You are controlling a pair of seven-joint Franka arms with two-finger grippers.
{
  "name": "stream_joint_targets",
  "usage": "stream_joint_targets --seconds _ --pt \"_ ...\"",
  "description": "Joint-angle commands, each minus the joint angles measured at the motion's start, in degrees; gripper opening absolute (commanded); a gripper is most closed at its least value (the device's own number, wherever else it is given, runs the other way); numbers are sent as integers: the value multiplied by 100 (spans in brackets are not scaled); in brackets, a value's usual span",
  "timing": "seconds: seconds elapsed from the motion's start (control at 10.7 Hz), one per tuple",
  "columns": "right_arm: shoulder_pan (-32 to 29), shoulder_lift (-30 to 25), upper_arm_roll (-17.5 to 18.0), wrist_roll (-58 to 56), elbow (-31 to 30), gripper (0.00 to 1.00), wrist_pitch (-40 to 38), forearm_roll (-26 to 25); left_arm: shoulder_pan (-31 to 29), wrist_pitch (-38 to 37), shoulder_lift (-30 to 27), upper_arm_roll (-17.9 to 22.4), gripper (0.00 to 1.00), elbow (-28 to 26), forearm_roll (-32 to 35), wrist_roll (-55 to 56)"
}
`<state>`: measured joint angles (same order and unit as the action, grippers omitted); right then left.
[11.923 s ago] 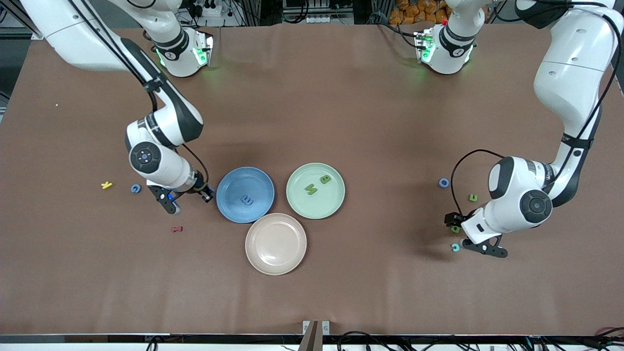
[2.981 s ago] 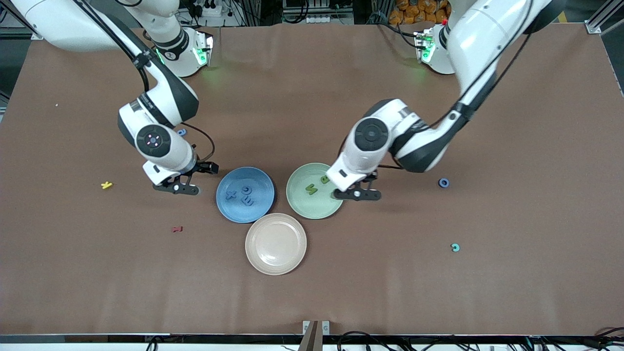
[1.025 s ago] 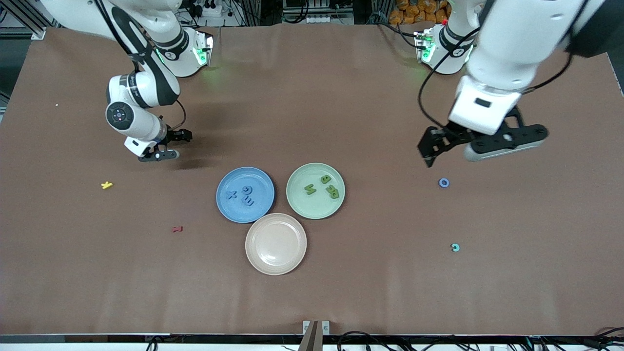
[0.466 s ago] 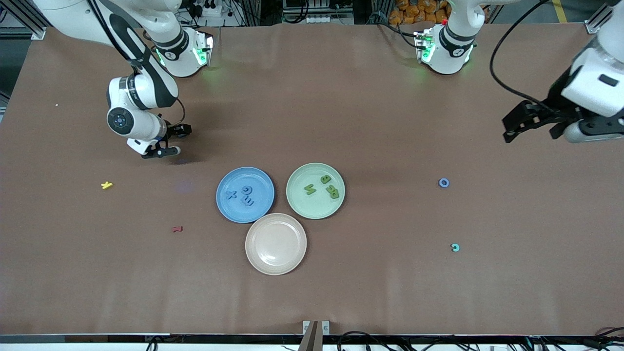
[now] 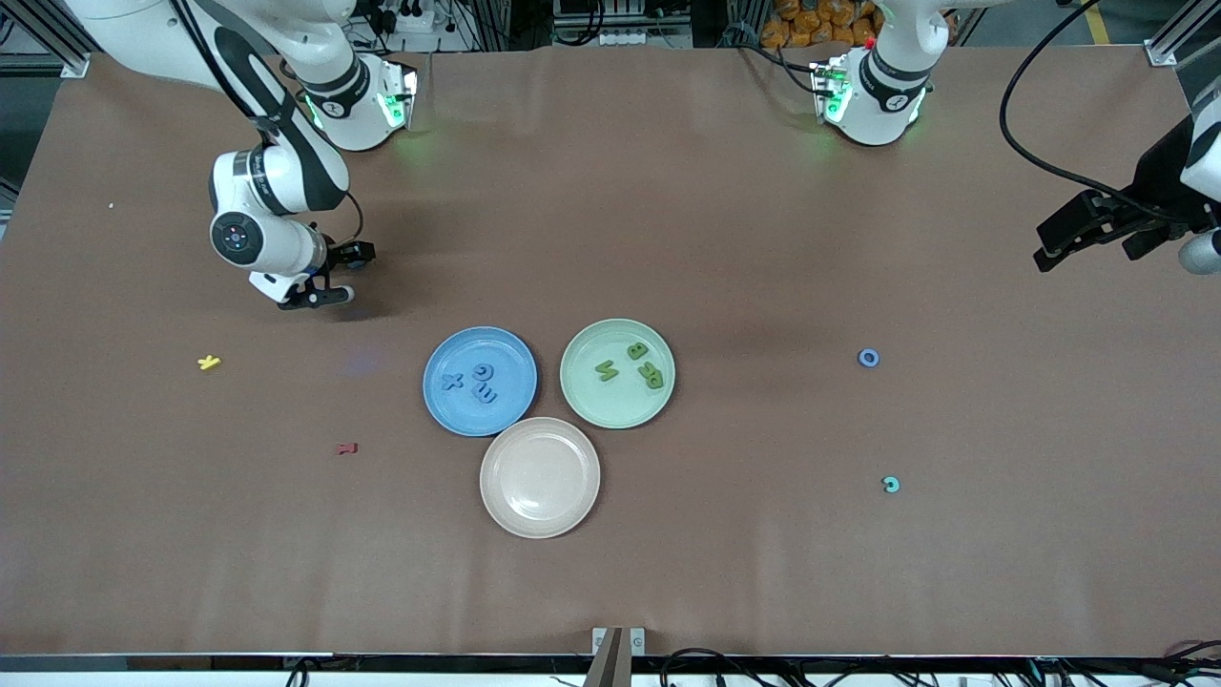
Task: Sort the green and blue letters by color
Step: 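Return the left gripper to rest while the right gripper grasps the a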
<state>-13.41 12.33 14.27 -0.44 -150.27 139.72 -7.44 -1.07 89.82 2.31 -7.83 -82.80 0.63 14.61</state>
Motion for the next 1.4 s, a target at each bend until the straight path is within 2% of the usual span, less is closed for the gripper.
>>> stream_joint_targets --seconds 0.0,0.47,0.56,0.75,0.84,0.93,1.02,1.3 --pt "49 -38 24 -70 86 100 -68 155 -33 -35 -64 19 100 -113 -151 -142" --pt "57 -11 24 -70 86 98 -146 155 -121 -35 24 27 100 -166 -142 -72" --pt "75 -11 24 -70 86 84 -251 155 -130 -26 33 27 100 -166 -142 -72" --pt "93 -11 24 -78 68 38 -278 155 -113 -26 24 27 100 -157 -81 -98" --pt "128 -11 24 -79 68 21 -313 155 -121 -35 15 27 100 -157 -72 -133" --pt "128 -11 24 -70 77 8 -314 155 -121 -35 15 36 100 -149 -54 -142" --pt "137 -11 24 -70 86 0 -314 155 -121 -43 7 45 100 -157 -45 -125" --pt "128 -81 32 -70 156 0 -314 155 -113 -87 -2 36 100 -140 262 -133"
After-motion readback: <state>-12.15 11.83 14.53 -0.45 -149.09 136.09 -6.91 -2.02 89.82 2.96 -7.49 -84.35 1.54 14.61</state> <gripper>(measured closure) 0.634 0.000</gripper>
